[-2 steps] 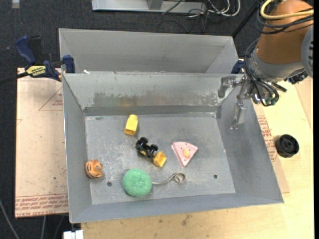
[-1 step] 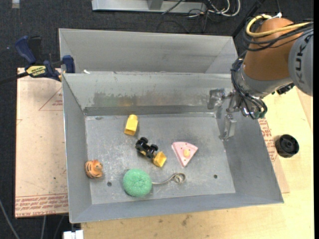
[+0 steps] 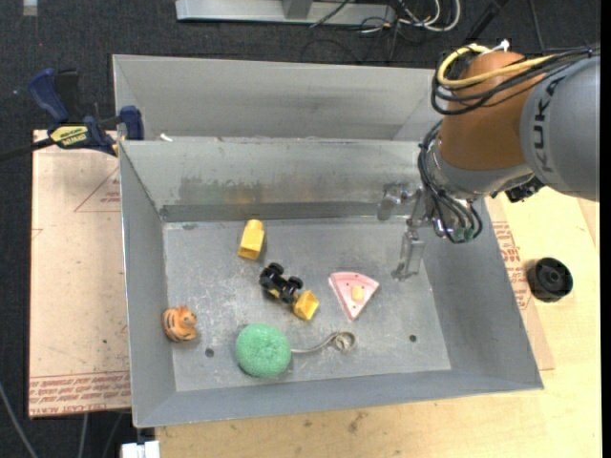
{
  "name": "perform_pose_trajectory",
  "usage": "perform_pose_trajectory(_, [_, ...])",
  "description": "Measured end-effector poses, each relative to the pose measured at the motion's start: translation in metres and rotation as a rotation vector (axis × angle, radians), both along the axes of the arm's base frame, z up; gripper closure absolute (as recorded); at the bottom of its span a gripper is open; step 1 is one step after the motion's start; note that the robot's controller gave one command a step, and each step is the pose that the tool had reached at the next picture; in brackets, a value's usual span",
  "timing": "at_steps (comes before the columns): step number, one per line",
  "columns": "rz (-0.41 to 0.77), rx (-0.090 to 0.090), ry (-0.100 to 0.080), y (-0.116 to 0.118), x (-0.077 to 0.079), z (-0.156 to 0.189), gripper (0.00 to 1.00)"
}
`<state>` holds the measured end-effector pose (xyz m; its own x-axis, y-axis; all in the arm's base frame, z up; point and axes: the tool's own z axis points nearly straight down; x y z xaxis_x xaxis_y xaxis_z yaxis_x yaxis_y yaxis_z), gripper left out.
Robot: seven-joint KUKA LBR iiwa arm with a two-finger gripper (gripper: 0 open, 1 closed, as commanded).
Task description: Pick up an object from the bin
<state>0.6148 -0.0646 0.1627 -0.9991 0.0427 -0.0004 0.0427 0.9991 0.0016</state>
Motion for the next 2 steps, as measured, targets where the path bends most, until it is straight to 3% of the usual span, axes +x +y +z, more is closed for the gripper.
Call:
perform_pose_trajectory(1, [-0.058,-0.001,-0.002,0.004,0.002,-0.029,0.0])
perform_pose_trajectory(2, [0.212,-0.001,-0.002,0.017,0.004,-0.05,0.0])
